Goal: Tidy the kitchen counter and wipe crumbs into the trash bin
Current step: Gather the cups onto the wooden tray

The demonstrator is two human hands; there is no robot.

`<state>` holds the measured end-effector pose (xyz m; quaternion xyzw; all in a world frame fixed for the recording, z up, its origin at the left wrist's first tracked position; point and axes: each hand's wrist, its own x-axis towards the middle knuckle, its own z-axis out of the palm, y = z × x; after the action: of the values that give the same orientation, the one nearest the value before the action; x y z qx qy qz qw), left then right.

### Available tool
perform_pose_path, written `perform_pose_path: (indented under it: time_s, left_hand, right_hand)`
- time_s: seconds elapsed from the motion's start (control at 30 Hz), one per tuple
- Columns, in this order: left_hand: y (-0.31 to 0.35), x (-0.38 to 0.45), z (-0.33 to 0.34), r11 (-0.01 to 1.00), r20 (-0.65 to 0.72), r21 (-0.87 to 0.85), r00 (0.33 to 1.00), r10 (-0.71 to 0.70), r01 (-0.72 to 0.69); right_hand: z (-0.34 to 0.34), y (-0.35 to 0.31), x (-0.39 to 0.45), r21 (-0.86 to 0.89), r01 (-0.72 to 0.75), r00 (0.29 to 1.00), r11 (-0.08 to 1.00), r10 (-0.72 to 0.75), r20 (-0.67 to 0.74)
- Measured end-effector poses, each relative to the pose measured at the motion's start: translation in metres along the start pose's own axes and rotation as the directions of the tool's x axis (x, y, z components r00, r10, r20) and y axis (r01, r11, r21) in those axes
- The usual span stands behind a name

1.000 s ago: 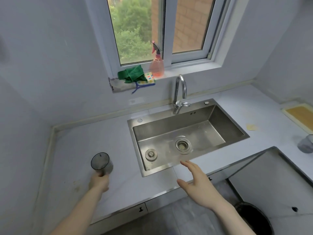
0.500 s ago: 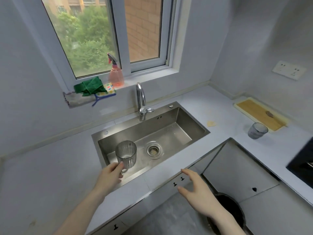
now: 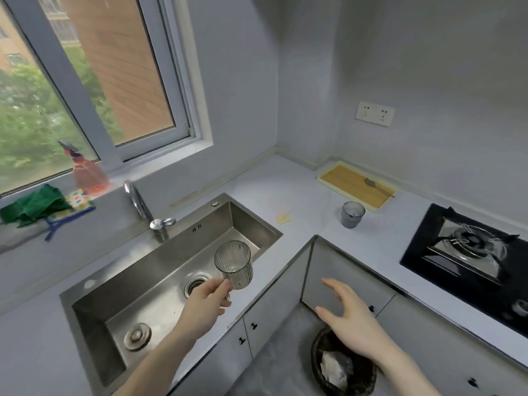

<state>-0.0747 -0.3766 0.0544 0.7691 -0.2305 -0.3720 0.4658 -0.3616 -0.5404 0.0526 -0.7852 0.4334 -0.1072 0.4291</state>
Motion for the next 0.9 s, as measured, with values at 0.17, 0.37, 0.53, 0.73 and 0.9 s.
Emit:
perform_pose_path:
  time_s: [0.17, 0.37, 0.53, 0.73, 0.9]
  left_hand:
    - [0.038, 0.023, 0.069, 1.000, 0.052, 0.006, 0.999, -0.001, 0.000]
    - [0.071, 0.068, 0.128, 0.998, 0.132, 0.042, 0.990, -0.042, 0.036]
    - [0.097, 0.134, 0.171, 0.994, 0.245, 0.098, 0.968, -0.062, 0.039]
    - [0.125, 0.239, 0.229, 0.985, 0.352, 0.151, 0.927, -0.130, 0.080]
    - [0.137, 0.315, 0.270, 0.966, 0.406, 0.220, 0.888, -0.219, 0.137]
  right_hand:
    - [-0.062, 0.038, 0.016, -0.020, -0.050, 0.997, 0.999, 0.049, -0.064]
    - [-0.106, 0.058, 0.042, 0.030, -0.084, 0.985, 0.996, 0.087, -0.149]
    - [-0.124, 0.077, 0.074, 0.071, -0.158, 0.969, 0.985, 0.168, -0.179]
    - [-0.141, 0.094, 0.125, 0.127, -0.284, 0.923, 0.950, 0.307, -0.232]
    - [-0.155, 0.098, 0.158, 0.179, -0.358, 0.875, 0.916, 0.396, -0.277]
